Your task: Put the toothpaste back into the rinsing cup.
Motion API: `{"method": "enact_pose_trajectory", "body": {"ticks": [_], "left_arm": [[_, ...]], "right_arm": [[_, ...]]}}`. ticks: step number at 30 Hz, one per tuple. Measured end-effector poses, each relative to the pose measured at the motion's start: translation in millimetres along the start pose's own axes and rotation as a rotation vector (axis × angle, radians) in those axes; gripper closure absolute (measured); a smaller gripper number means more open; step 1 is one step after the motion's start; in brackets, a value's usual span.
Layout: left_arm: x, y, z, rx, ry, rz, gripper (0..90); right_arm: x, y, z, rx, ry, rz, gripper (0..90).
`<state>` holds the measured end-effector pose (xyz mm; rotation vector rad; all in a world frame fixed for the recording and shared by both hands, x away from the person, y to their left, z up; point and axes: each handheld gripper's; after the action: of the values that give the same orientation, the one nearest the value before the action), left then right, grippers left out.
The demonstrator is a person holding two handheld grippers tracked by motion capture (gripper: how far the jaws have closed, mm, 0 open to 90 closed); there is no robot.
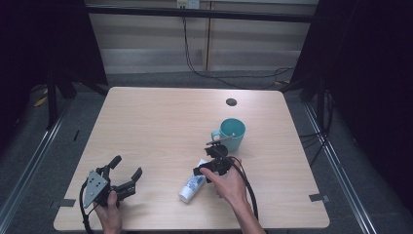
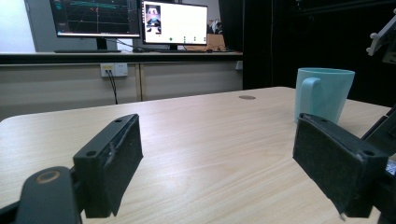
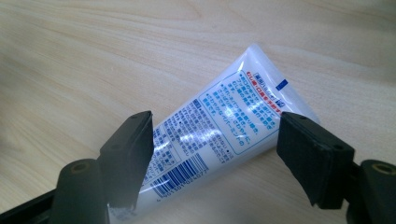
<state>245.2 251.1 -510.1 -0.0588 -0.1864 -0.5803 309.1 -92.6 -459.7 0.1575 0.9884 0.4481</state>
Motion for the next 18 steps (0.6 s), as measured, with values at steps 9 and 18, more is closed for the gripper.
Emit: {"method": "enact_pose_trajectory", "body": {"ticks": [9,18], "left_arm": [[0.3,-0.3,-0.2,-0.008,-0.004,0.002,15.6],[0.4,-0.4,-0.2,-0.010,-0.005,0.001,15.6]], "right_arm": [[9.8,4.1,-1.5,-0.032,0.023,-0.021,19.6],[14.4,6.3,0.8,-0.050,0.049,-0.040,14.6]]}}
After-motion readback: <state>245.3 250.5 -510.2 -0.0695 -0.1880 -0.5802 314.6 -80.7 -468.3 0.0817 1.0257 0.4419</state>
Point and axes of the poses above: each handheld gripper's, and its own axes: x roughly forward along the jaws, z roughly out of its top, y roughly to its left, and after that the axes turned 12 degrees about -y, right-handed
